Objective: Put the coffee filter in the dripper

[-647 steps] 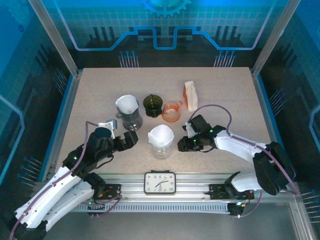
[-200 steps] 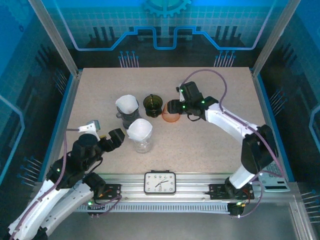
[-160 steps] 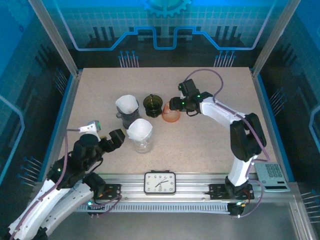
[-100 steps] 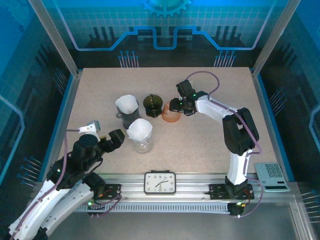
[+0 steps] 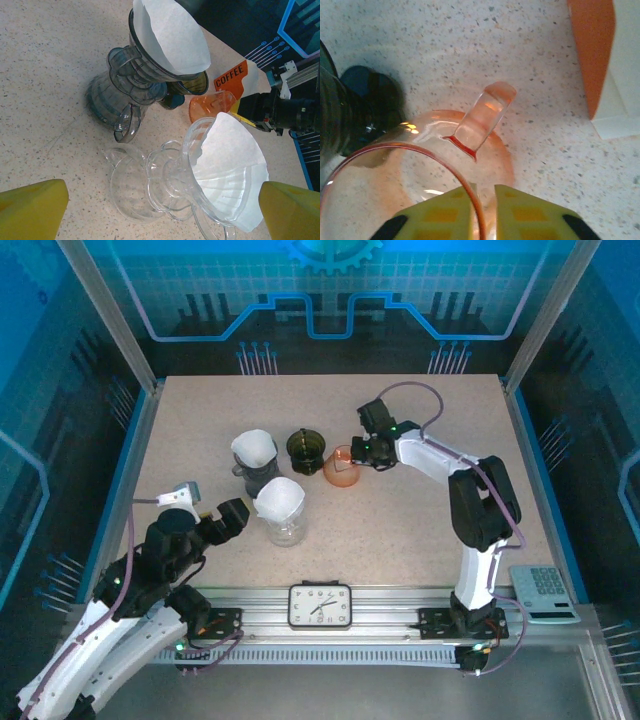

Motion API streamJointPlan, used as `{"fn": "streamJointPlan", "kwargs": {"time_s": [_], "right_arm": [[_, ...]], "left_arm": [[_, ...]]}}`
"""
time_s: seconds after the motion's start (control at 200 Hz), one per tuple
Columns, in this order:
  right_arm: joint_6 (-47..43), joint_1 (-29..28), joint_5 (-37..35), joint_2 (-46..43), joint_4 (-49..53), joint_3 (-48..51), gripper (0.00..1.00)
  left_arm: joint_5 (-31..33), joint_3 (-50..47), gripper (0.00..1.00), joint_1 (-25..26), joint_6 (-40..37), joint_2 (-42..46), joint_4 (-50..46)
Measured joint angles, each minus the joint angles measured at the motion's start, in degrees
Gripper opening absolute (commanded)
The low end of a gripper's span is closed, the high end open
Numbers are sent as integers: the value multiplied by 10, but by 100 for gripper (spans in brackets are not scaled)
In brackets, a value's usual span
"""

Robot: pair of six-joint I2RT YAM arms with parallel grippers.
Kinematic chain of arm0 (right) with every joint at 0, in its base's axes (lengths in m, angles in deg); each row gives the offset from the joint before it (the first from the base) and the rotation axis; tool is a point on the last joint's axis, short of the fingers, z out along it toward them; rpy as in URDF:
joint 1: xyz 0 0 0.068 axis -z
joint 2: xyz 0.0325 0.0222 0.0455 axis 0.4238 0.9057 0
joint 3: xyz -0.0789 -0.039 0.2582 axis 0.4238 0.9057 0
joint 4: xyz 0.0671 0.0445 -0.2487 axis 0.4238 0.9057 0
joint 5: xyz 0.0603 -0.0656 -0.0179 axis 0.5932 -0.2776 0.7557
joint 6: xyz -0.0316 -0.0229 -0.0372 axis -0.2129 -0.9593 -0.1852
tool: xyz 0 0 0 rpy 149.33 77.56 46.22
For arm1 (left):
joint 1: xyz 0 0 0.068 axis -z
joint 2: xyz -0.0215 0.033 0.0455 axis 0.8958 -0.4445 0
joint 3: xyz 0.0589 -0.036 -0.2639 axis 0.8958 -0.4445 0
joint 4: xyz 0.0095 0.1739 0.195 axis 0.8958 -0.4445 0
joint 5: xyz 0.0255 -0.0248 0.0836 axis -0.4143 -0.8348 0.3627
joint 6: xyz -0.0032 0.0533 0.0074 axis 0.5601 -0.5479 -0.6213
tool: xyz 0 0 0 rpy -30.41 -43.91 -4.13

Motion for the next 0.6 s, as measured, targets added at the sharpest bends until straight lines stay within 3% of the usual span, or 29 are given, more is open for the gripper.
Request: {"fn": "streamJointPlan", "kwargs": {"time_s": [0.355, 0.6], "right_arm": [[-68, -9, -42, -96, 59, 75, 10], [-112, -84, -105, -178, 97, 143, 12]], "left_arm": [[0, 0, 99, 0, 0, 0, 0], [0, -1, 99, 0, 0, 0, 0]]}}
